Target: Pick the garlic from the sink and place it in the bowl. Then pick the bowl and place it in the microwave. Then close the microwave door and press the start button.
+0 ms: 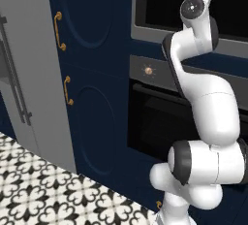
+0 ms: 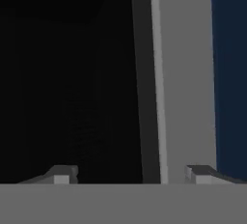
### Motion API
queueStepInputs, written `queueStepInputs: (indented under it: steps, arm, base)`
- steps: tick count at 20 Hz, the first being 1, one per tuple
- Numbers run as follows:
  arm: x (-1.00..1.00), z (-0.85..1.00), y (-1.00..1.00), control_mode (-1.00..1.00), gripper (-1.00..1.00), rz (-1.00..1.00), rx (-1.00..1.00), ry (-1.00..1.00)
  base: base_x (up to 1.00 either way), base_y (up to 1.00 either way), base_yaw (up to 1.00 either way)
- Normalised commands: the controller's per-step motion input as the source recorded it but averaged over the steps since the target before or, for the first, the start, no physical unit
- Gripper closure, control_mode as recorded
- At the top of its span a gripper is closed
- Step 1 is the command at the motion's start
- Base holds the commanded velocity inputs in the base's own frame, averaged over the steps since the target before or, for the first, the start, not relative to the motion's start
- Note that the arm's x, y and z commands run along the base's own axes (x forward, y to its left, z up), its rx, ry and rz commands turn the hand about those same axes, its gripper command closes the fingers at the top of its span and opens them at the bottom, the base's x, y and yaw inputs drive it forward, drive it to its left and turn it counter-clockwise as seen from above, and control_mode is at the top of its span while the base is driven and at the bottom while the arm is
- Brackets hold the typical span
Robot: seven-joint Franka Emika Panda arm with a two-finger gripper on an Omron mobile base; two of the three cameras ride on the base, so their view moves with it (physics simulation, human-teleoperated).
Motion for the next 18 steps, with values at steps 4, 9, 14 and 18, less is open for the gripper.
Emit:
queueStepInputs:
  steps: [4, 9, 14, 18]
  arm:
    - [0.96, -0.16, -0.07, -1.00, -1.00, 0.00, 0.02, -0.07]
    - [0.07, -0.28, -0.01, -1.00, -1.00, 0.00, 0.00, -0.17]
    - [-0.70, 0.04, 0.18, -1.00, -1.00, 0.00, -0.02, -0.04]
    - [-0.98, 0.35, 0.28, -1.00, -1.00, 0.00, -0.25, 0.17]
  base:
    - [0.00, 0.00, 0.00]
    - [0.00, 0.00, 0.00]
    - [0.00, 0.00, 0.00]
    - [0.00, 0.00, 0.00]
